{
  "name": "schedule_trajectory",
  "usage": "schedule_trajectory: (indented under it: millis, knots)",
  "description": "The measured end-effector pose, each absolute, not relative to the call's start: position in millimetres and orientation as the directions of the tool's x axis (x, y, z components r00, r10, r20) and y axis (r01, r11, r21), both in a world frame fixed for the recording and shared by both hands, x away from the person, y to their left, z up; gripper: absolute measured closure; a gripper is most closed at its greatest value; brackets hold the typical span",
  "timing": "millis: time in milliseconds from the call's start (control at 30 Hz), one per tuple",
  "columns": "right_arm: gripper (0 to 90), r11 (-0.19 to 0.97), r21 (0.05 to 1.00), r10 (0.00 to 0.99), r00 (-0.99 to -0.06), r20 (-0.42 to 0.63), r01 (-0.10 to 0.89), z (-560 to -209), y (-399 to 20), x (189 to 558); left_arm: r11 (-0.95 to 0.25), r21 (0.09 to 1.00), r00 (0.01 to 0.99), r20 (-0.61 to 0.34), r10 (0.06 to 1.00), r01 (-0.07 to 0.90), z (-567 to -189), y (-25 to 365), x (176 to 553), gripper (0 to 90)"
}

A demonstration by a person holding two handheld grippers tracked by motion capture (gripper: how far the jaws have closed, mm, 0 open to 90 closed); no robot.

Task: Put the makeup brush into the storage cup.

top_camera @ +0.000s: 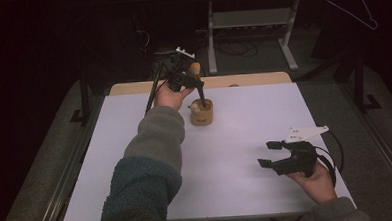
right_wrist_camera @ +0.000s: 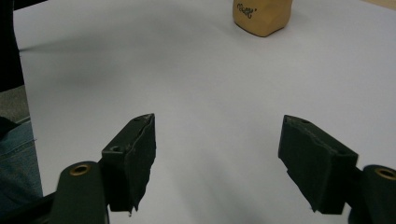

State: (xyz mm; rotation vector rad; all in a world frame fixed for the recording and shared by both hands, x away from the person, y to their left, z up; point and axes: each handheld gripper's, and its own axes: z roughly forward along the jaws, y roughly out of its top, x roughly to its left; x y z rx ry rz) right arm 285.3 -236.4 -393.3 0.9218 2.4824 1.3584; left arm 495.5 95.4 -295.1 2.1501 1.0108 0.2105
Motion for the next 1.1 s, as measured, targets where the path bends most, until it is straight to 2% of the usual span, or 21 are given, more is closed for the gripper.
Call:
schedule_trajectory:
  millis: [1100]
  knots:
    - [26.7,0.402,0.807,0.577,-0.804,0.143,0.432,-393.7,-234.9,285.1,-0.422,0.65,0.66,-0.166,0.733,0.632,-319.3,88.3,499.2,72.1]
